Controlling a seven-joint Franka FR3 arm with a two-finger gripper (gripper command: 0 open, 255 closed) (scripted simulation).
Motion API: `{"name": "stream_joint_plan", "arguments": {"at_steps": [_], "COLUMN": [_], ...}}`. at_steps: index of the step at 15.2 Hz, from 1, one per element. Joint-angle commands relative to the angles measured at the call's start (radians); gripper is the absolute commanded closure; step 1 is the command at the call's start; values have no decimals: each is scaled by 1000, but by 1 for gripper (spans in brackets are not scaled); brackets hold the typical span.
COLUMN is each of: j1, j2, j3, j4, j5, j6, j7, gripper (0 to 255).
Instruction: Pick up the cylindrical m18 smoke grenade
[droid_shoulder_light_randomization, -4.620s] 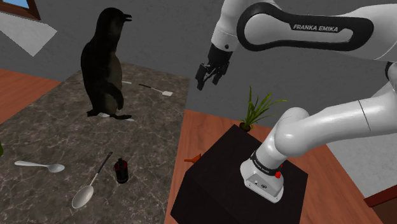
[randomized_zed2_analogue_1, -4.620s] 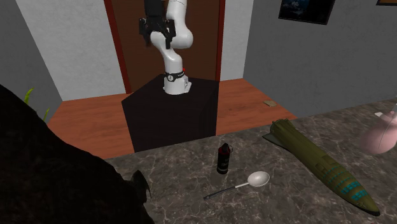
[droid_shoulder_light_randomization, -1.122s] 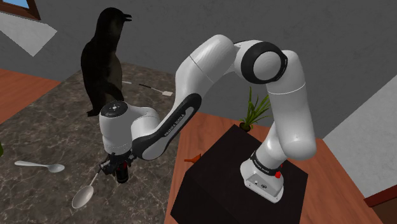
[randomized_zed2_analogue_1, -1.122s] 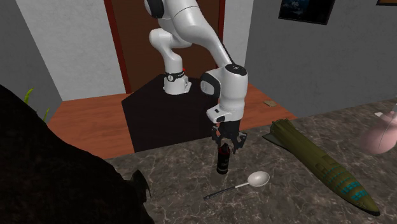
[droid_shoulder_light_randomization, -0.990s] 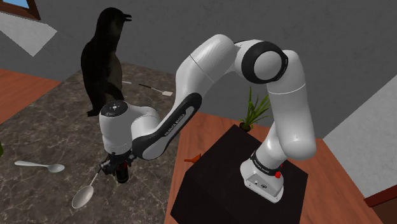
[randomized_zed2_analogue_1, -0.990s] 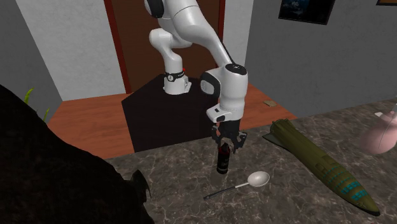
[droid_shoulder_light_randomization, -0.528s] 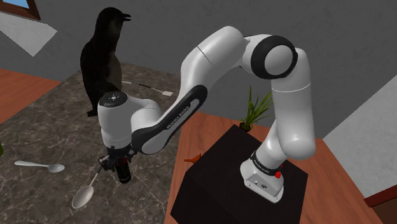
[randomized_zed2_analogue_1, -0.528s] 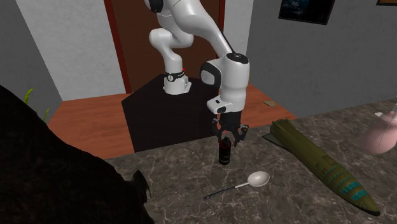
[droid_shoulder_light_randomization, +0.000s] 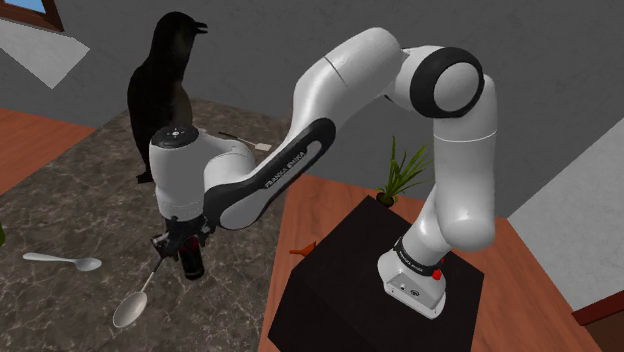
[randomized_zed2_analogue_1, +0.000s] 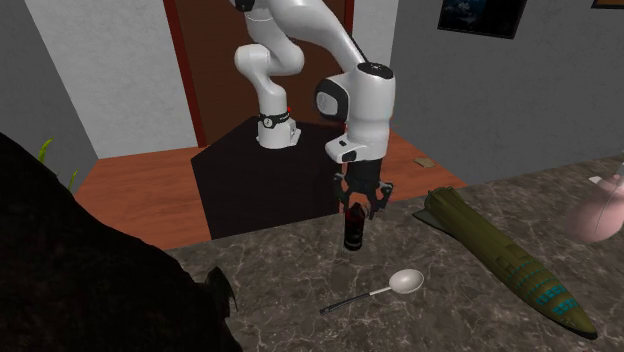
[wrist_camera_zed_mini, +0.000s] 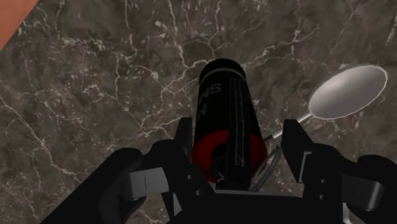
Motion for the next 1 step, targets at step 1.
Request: {"name": "stream_joint_plan", "arguments": {"at_steps": [1], "j1": [-1], "j2": [-7], "j3": [3], "j4": [-1], "j5": [4], "j6": [-6], "j7": [-1], "gripper": [255]}}
